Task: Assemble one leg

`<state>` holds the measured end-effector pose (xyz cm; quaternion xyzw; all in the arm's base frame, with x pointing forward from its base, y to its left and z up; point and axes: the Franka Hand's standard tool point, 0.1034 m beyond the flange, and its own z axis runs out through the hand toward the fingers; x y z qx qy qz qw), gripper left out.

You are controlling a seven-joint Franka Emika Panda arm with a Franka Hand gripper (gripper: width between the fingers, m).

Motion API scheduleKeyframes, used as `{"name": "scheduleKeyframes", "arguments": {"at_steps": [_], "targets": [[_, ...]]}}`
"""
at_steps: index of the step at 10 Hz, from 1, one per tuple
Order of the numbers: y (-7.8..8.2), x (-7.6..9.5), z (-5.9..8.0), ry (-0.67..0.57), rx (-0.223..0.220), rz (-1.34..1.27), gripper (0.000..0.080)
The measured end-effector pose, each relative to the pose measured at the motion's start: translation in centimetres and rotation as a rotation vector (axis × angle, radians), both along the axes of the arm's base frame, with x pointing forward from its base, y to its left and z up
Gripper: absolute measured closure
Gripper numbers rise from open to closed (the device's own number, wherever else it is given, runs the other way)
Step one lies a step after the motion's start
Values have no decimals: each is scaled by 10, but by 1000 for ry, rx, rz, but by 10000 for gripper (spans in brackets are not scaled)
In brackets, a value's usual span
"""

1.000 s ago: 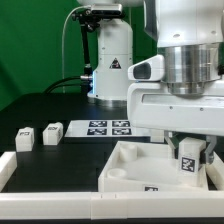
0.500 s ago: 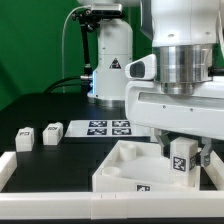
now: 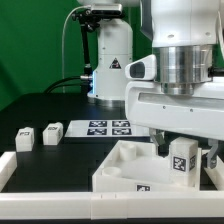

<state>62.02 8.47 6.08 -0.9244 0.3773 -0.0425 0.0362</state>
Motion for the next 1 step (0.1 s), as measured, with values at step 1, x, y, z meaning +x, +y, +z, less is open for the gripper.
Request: {"name": "scheduleKeyframes", "arguments": {"at_steps": [1], "targets": [[0, 0, 0, 0, 0, 0, 151]]}}
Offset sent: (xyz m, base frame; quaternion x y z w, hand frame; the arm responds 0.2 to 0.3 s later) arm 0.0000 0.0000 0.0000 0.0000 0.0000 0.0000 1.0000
